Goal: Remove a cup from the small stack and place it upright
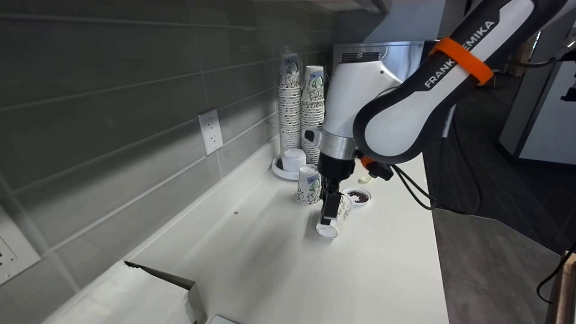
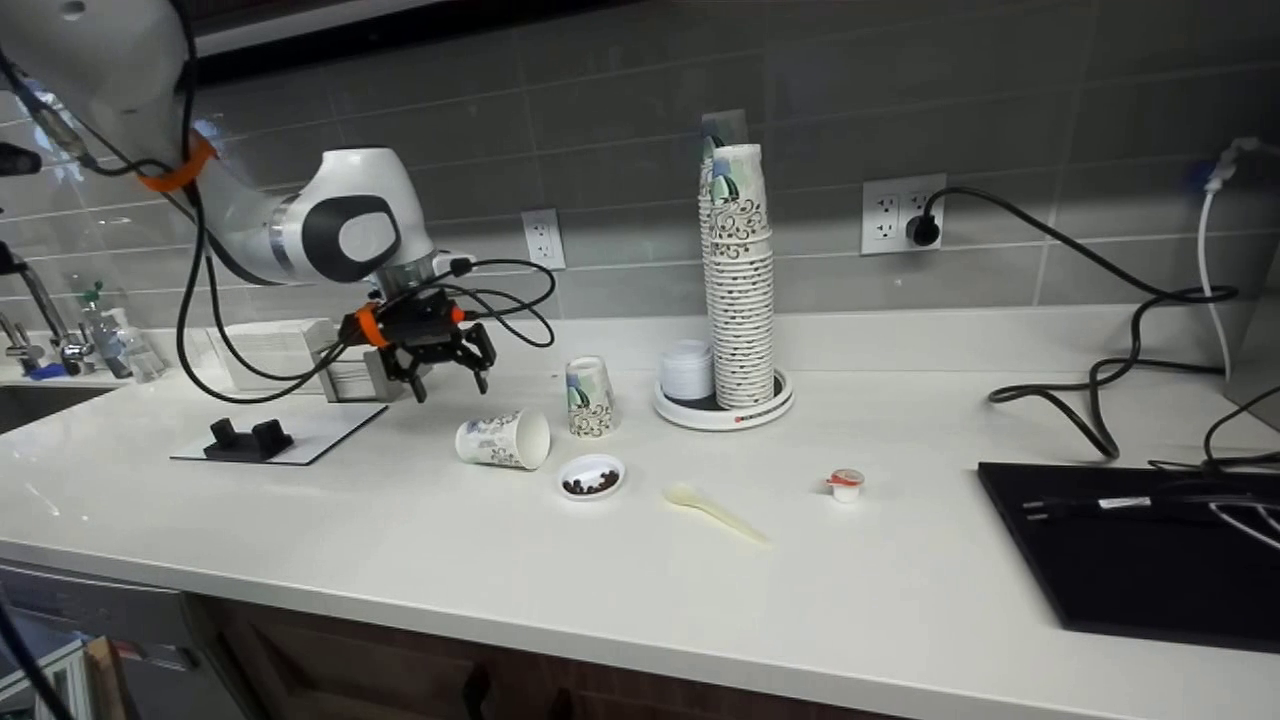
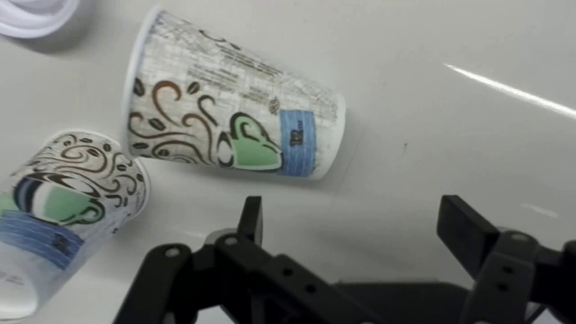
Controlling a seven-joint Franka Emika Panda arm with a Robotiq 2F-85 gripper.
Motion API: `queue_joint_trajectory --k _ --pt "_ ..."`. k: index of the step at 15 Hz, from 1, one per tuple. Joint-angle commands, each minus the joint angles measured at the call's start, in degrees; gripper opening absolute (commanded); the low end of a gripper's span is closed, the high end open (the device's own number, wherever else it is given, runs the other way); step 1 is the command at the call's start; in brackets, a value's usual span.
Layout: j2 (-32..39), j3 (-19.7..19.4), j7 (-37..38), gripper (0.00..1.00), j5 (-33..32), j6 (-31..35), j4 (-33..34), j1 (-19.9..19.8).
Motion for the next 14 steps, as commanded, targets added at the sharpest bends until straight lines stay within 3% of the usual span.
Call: queue_joint_trajectory --k 1,2,6,7,8,10,14 --pt "-9.55 9.87 -15.64 1.0 15.64 3.01 -8.36 -10.7" --pt "-8.81 13.8 -20.23 1.0 20.16 2.14 -6.68 -13.24" --pt "-8.57 15.99 -37.71 1.0 38.27 -0.84 -2.38 -14.95" --pt "-8.76 7.16 -41.71 1.0 42.35 -4.14 -1.35 -6.68" --pt "-8.45 6.4 -34.31 1.0 35.68 0.03 -3.36 -4.95" --pt "-8.4 3.26 -35.68 1.0 36.66 -0.7 -2.87 -2.29" --pt "-8.27 2.52 -35.42 1.0 36.64 -0.69 -2.93 -1.16"
